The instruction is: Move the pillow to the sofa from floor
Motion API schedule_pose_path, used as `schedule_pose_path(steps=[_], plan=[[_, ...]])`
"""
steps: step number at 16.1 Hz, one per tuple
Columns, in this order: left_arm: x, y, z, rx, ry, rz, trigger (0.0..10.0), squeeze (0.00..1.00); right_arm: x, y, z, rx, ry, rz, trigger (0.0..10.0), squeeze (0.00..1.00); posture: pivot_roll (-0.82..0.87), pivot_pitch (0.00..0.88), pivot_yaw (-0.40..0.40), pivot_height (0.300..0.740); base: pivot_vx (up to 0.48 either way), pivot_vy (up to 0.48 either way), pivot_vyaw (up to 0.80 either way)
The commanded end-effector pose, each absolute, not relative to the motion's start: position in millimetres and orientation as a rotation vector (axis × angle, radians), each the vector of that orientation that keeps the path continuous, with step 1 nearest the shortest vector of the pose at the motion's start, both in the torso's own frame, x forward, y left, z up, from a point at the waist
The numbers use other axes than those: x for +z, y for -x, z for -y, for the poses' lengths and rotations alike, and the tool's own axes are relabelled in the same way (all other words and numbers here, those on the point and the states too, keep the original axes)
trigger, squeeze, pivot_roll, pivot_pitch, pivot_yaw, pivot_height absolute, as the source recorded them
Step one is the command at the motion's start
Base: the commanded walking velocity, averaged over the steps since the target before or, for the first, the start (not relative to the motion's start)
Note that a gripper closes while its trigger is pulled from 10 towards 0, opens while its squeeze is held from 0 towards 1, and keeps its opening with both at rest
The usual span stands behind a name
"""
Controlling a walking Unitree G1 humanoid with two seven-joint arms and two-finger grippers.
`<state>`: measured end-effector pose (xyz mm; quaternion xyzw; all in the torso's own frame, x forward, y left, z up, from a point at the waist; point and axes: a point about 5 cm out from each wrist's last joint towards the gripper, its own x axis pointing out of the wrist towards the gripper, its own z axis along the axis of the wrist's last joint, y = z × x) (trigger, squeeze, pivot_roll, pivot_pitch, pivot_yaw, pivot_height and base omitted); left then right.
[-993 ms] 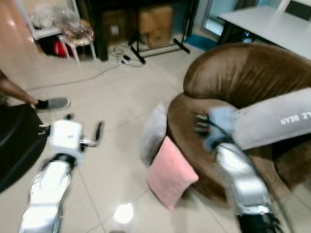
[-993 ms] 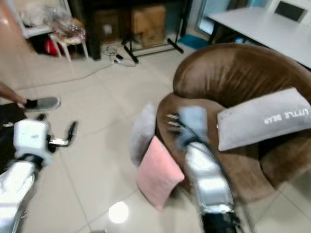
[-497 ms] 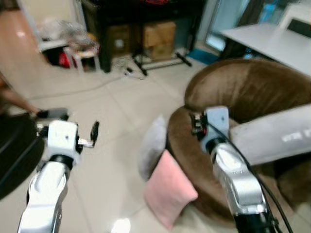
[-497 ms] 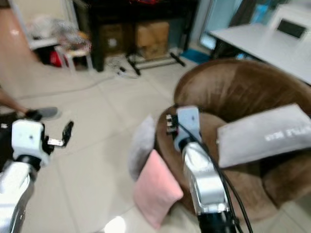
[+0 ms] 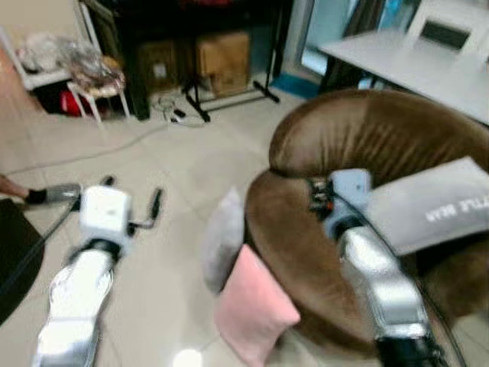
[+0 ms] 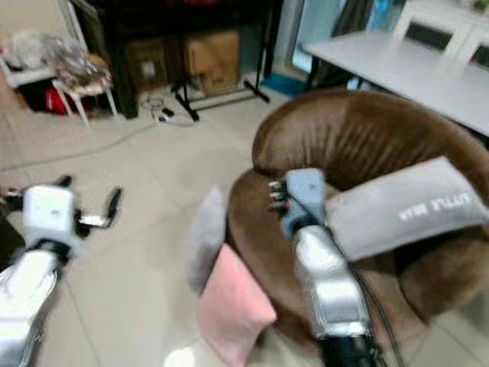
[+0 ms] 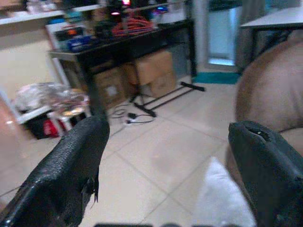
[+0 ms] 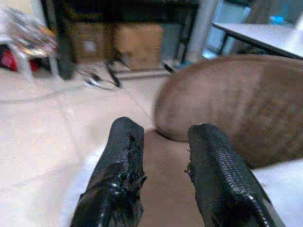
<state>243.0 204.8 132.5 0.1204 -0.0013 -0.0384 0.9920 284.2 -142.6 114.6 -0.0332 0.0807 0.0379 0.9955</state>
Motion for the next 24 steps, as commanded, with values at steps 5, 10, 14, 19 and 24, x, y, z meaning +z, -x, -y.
schedule_pose_path(steps=[5,10,14,19,24], plan=[[132,-244,-209,-0.068,-0.257,-0.005,10.0,0.00,117,-285,132,0.137,0.098,-0.153,10.0,0.00,0.02,0.000,-0.044,0.740,0.329,0.000,0.27],[132,-242,-209,-0.069,-0.274,0.001,10.0,0.00,115,-283,135,0.110,0.051,-0.160,10.0,0.00,0.02,0.000,-0.049,0.740,0.250,0.000,0.11],[125,-239,-211,-0.060,-0.324,-0.016,10.0,0.00,106,-279,139,0.099,0.032,-0.169,10.0,0.00,0.02,0.000,-0.050,0.711,0.000,0.000,0.00],[120,-235,-214,-0.054,-0.348,-0.024,10.0,0.00,102,-277,140,0.098,0.028,-0.181,10.0,0.00,0.03,0.000,-0.058,0.652,0.000,0.000,0.00],[119,-234,-212,-0.053,-0.347,-0.019,10.0,0.00,101,-277,139,0.111,0.035,-0.184,10.0,0.00,0.03,0.000,-0.067,0.612,0.000,0.000,0.00]])
